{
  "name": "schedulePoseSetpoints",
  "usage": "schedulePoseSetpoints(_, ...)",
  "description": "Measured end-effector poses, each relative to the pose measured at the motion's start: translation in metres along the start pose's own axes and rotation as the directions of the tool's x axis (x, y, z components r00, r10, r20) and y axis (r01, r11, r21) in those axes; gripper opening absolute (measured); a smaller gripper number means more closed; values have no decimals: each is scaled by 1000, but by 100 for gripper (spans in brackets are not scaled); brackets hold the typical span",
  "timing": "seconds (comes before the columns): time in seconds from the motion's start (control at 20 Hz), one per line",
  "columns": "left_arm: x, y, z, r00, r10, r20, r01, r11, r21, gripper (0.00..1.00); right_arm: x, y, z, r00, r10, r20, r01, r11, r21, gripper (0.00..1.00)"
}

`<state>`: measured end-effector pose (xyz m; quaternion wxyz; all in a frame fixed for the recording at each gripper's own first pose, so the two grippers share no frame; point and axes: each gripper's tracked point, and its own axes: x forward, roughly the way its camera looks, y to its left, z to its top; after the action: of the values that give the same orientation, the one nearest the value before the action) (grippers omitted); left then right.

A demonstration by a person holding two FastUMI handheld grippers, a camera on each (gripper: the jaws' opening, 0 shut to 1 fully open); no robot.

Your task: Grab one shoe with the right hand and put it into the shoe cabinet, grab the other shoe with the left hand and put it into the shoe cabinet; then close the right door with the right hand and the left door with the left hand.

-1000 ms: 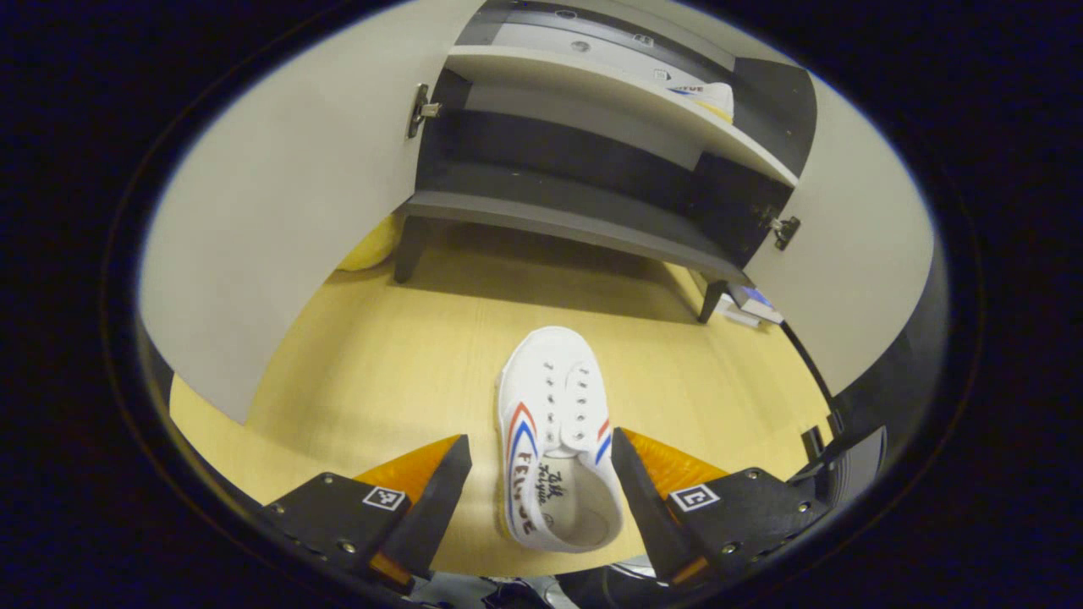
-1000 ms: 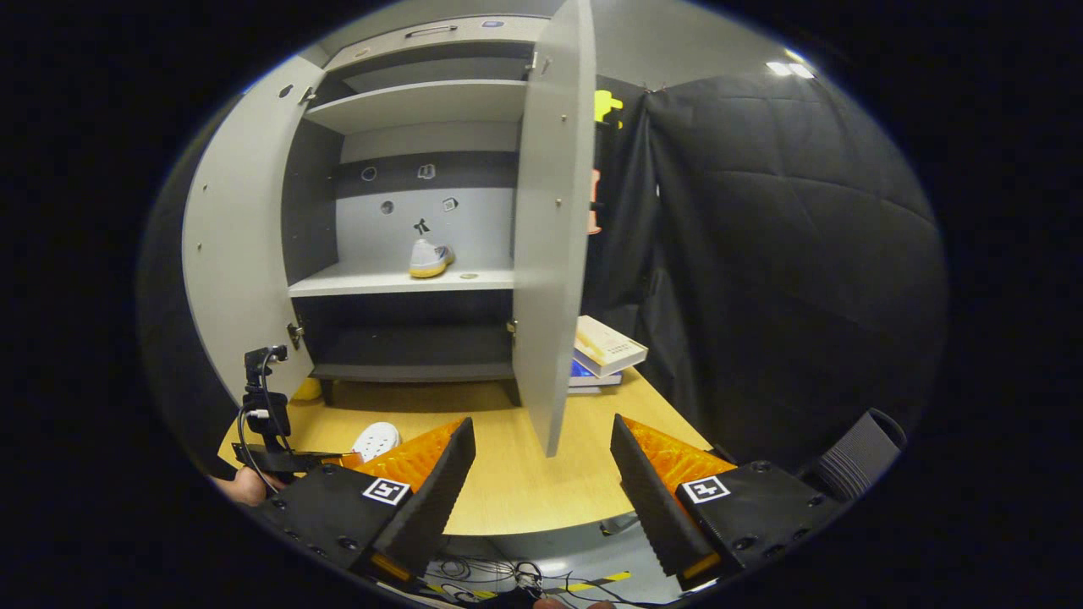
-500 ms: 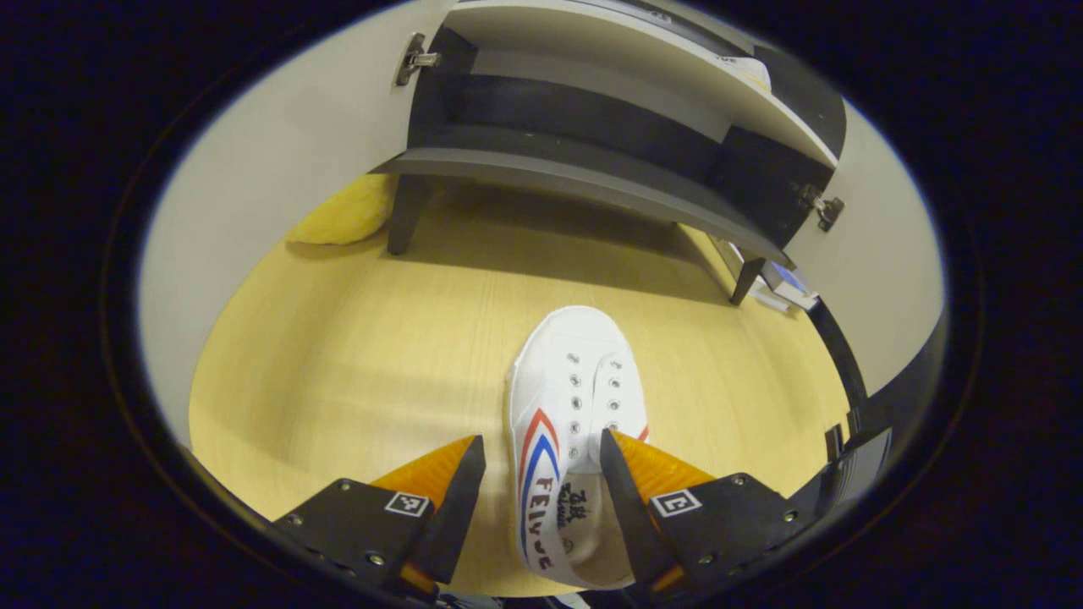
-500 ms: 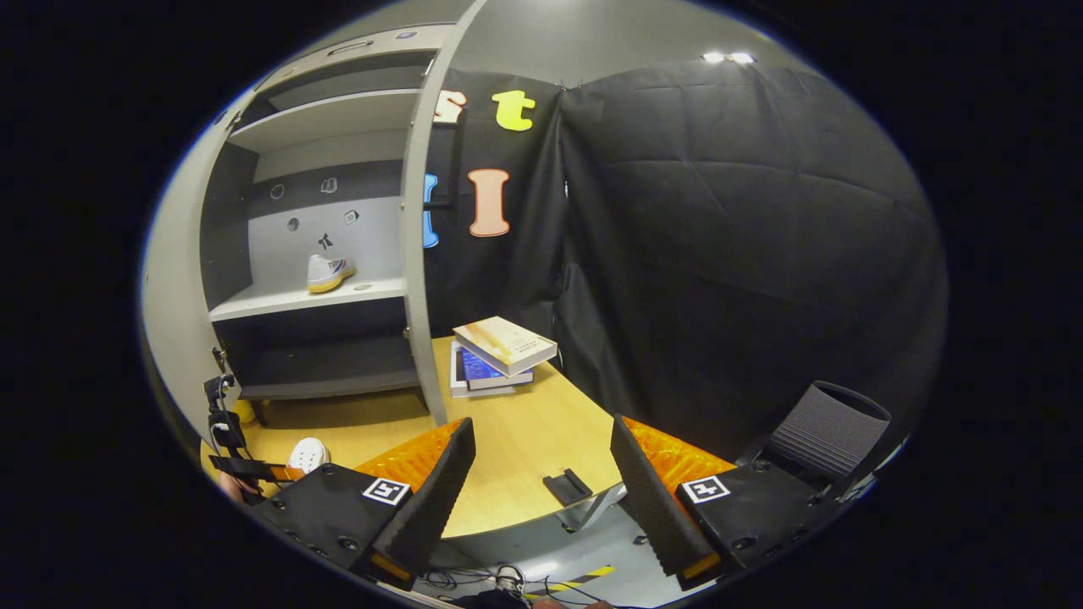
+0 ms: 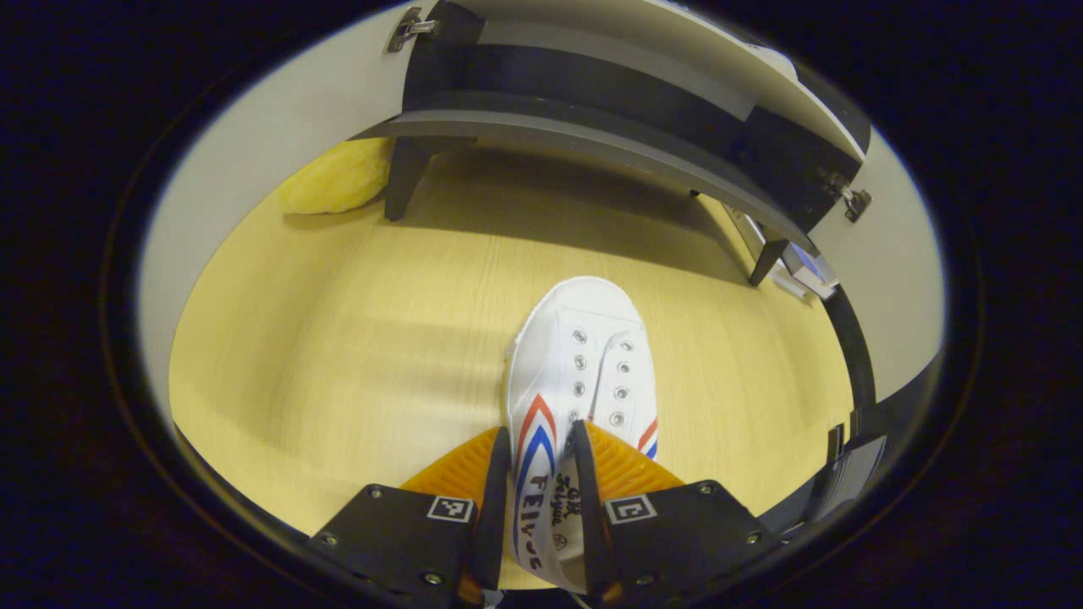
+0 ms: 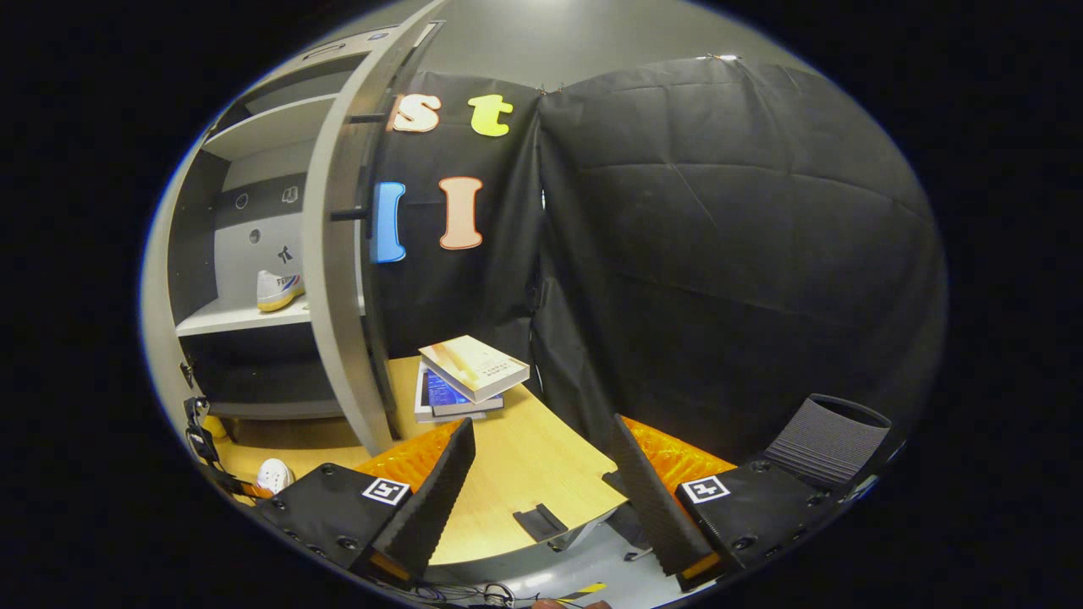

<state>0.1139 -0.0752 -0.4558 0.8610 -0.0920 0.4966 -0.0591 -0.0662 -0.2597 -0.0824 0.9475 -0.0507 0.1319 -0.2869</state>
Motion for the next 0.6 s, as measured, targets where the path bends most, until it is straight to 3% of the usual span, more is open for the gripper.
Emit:
schedulePoseSetpoints(0.05, -7, -2, 1, 1000, 3, -5, -3, 1000, -6, 29, 3, -5, 1, 1000, 0, 2, 0, 1000, 6, 97)
schedulePoseSetpoints(0.1, -8, 2, 5, 1000, 24, 12, -24, 1000, 5, 29, 7, -12, 4, 1000, 0, 8, 0, 1000, 10, 100)
schedulePoseSetpoints(0.15, -7, 1, 4, 999, 32, 8, -32, 999, 18, 15, 6, -25, 6, 1000, -1, 13, 1, 1000, 10, 100)
schedulePoseSetpoints(0.25, -11, 2, 8, 998, 59, 30, -61, 997, 57, 14, 16, -30, 7, 1000, 6, 10, -6, 1000, 8, 100)
schedulePoseSetpoints(0.3, -2, 1, 9, 998, 63, 26, -64, 996, 57, 3, 23, -28, 9, 1000, 13, 7, -13, 1000, 10, 100)
schedulePoseSetpoints(0.45, -14, 1, 18, 996, 66, 54, -68, 997, 33, 1, 45, -30, 17, 999, 31, 18, -31, 999, 15, 97)
schedulePoseSetpoints(0.6, -31, 7, 35, 993, 54, 107, -64, 993, 96, 0, 70, -23, 27, 997, 64, 44, -65, 998, 12, 100)
